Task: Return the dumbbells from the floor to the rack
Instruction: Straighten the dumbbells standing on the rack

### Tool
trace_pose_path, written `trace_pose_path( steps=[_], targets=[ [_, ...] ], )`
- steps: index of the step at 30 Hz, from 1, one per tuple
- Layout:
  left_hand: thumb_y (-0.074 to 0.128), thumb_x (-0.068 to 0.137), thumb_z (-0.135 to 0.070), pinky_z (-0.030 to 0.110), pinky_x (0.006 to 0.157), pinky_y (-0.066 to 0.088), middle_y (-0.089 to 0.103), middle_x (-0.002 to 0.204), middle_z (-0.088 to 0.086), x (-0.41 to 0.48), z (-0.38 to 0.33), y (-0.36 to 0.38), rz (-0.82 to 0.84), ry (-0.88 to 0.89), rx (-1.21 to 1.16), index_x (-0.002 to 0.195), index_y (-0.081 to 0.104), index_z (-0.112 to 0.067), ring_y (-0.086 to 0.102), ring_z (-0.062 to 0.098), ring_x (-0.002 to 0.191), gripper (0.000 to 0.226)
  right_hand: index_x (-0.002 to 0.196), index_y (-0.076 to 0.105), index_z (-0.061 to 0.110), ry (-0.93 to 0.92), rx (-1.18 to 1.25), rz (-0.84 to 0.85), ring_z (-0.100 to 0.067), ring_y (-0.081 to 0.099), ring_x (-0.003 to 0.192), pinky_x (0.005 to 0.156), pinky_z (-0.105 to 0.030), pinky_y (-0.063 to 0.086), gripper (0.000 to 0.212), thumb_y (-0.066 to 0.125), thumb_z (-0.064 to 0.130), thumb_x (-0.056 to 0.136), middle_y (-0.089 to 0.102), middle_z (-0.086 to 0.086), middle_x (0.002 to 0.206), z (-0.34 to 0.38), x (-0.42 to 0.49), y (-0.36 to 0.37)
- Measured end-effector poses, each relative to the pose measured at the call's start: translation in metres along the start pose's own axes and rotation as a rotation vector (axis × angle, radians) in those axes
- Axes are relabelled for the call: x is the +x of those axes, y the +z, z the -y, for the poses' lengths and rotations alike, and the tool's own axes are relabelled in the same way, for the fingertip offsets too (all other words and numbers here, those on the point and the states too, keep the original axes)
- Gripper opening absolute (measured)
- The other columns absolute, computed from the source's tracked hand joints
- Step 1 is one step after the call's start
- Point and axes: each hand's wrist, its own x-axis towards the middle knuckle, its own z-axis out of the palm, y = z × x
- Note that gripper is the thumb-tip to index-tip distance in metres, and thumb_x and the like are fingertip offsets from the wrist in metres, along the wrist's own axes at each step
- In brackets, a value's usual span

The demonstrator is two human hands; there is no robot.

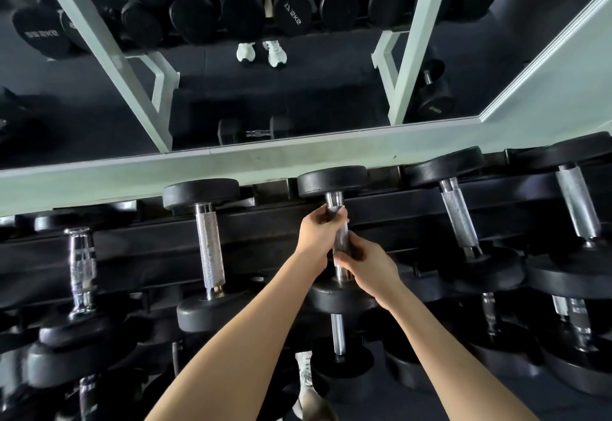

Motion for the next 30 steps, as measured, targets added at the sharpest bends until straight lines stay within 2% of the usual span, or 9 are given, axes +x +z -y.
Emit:
trace_pose_path(
  steps=[4,8,10,14,18,22,24,27,30],
  targets=[
    [0.066,0.088,-0.022,0.036,0.093,0.052,0.071,0.092,0.000,0.000,0.004,-0.004,0.007,0.010,-0.010,0.092,0.065,-0.020,0.066,0.018,0.095,0.005,0.130,0.053,0.040,-0.001,-0.016,-0.009,-0.015,0.064,0.101,0.084,-0.033,0.047,0.041,0.058,0.041,0.089,0.072,0.011,0.106,-0.002,-0.001,0.002],
    [0.072,0.083,-0.023,0.043,0.098,0.051,0.069,0.112,0.004,-0.003,0.001,-0.001,-0.032,-0.013,-0.025,0.126,0.058,-0.011,0.064,0.022,0.108,0.047,0.126,0.056,0.041,0.003,0.028,-0.010,-0.015,0.064,0.103,0.093,-0.041,0.049,0.040,0.060,0.042,0.086,0.072,0.013,0.106,-0.003,-0.001,0.001],
    [0.073,0.082,-0.022,0.044,0.098,0.051,0.066,0.110,0.001,-0.006,-0.001,0.000,-0.054,-0.012,-0.035,0.134,0.050,-0.012,0.063,0.023,0.110,0.058,0.127,0.056,0.041,-0.006,0.042,-0.021,-0.014,0.064,0.104,0.093,-0.041,0.050,0.042,0.061,0.040,0.085,0.071,0.014,0.109,-0.002,-0.002,0.001],
    [0.071,0.084,-0.025,0.043,0.093,0.054,0.066,0.110,0.000,-0.014,-0.004,-0.003,-0.068,0.031,0.049,0.134,0.052,-0.016,0.063,0.021,0.108,0.054,0.130,0.057,0.033,-0.011,0.103,-0.068,-0.013,0.064,0.105,0.090,-0.037,0.052,0.047,0.065,0.039,0.084,0.070,0.011,0.114,-0.003,-0.008,0.002],
    [0.068,0.086,-0.030,0.043,0.088,0.057,0.066,0.114,0.003,-0.030,-0.004,-0.012,-0.092,0.078,0.079,0.134,0.051,-0.015,0.063,0.021,0.105,0.054,0.124,0.063,0.032,-0.023,0.177,-0.168,-0.009,0.063,0.106,0.096,-0.038,0.051,0.048,0.068,0.049,0.079,0.072,0.012,0.110,-0.014,-0.028,-0.001],
    [0.065,0.087,-0.033,0.039,0.088,0.056,0.061,0.111,-0.001,-0.064,0.009,-0.024,-0.145,0.141,0.121,0.128,0.055,-0.017,0.059,0.019,0.101,0.045,0.133,0.054,0.026,-0.028,0.220,-0.288,-0.014,0.059,0.117,0.104,-0.040,0.045,0.054,0.065,0.045,0.084,0.067,0.006,0.122,-0.034,-0.069,-0.005],
    [0.064,0.088,-0.031,0.041,0.088,0.056,0.061,0.104,-0.002,-0.083,0.020,-0.027,-0.177,0.170,0.121,0.117,0.061,-0.017,0.060,0.018,0.092,0.033,0.132,0.055,0.023,-0.041,0.241,-0.345,-0.016,0.059,0.117,0.104,-0.041,0.044,0.051,0.065,0.041,0.086,0.066,0.003,0.123,-0.046,-0.095,-0.008],
    [0.065,0.087,-0.029,0.042,0.088,0.056,0.062,0.082,-0.006,-0.110,0.041,-0.025,-0.202,0.213,0.093,0.099,0.064,-0.014,0.057,0.014,0.069,0.019,0.125,0.061,0.019,-0.060,0.241,-0.425,-0.017,0.061,0.113,0.100,-0.037,0.046,0.041,0.065,0.036,0.088,0.067,0.001,0.118,-0.068,-0.136,-0.012],
    [0.064,0.086,-0.029,0.043,0.087,0.057,0.062,0.077,-0.007,-0.134,0.059,-0.018,-0.206,0.259,0.104,0.082,0.063,-0.023,0.059,0.014,0.070,0.007,0.118,0.064,0.019,-0.043,0.248,-0.461,-0.016,0.063,0.107,0.097,-0.036,0.047,0.034,0.065,0.035,0.088,0.068,0.005,0.108,-0.092,-0.167,-0.017]
  ],
)
